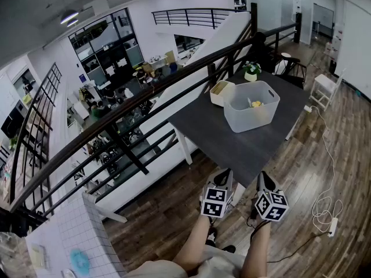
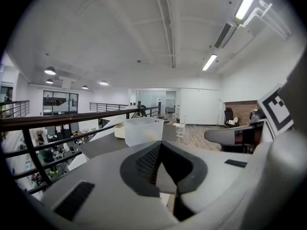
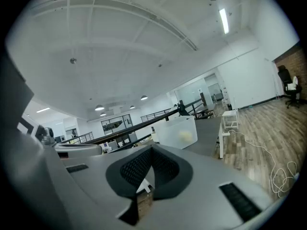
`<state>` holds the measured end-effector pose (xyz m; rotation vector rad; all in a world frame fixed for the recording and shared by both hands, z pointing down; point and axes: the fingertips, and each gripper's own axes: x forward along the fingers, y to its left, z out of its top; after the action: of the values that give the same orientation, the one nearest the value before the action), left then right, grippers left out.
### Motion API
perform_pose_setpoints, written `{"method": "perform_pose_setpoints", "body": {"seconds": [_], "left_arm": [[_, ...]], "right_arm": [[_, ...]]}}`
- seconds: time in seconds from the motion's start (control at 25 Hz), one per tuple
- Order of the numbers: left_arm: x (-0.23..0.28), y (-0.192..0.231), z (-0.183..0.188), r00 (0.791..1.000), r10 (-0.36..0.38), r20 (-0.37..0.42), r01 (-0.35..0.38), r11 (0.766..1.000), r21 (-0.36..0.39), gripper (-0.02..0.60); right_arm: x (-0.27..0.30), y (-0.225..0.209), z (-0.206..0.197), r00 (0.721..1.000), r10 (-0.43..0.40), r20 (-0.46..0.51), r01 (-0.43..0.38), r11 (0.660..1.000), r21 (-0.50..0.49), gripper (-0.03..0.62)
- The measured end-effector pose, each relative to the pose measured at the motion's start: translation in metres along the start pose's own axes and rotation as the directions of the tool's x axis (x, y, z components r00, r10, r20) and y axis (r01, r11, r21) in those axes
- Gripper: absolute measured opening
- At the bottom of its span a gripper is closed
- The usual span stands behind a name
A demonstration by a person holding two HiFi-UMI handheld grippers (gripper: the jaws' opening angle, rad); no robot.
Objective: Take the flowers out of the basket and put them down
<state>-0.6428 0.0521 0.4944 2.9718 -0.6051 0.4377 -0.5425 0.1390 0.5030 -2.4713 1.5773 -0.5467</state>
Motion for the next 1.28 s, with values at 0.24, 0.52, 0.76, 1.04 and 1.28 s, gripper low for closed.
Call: {"method": "perform_pose_setpoints", "body": {"seconds": [0.24,0.52,0.76,1.04,1.28], "left_arm": [[-0.014,-0.008,-0.038,0.997,0.068,-0.044,-0.07,0.996,-0.05,0.023],[0.008,-0.019,-0.026,0.999,0.047,-0.023,-0.048,0.998,-0.044,0.023],[0.055,-0.018,-0.008,0.999,0.037,-0.009,-0.038,0.998,-0.058,0.023],[0.122,-0.014,0.024,0.998,0.065,0.022,-0.062,0.993,-0.104,0.023],[0.193,-0.018,0.054,1.0,0.014,-0.009,-0.014,0.997,-0.081,0.023]], "right_arm": [[-0.032,-0.036,-0.01,1.0,-0.014,-0.01,0.014,1.0,-0.011,0.018],[-0.034,-0.04,-0.005,1.0,0.003,0.002,-0.003,0.999,-0.042,0.018],[-0.014,-0.077,0.012,1.0,-0.015,0.0,0.015,0.998,-0.064,0.018],[0.024,-0.131,0.048,1.0,-0.018,-0.022,0.016,0.996,-0.09,0.018],[0.073,-0.158,0.075,0.997,0.011,-0.078,-0.02,0.992,-0.122,0.018]]}}
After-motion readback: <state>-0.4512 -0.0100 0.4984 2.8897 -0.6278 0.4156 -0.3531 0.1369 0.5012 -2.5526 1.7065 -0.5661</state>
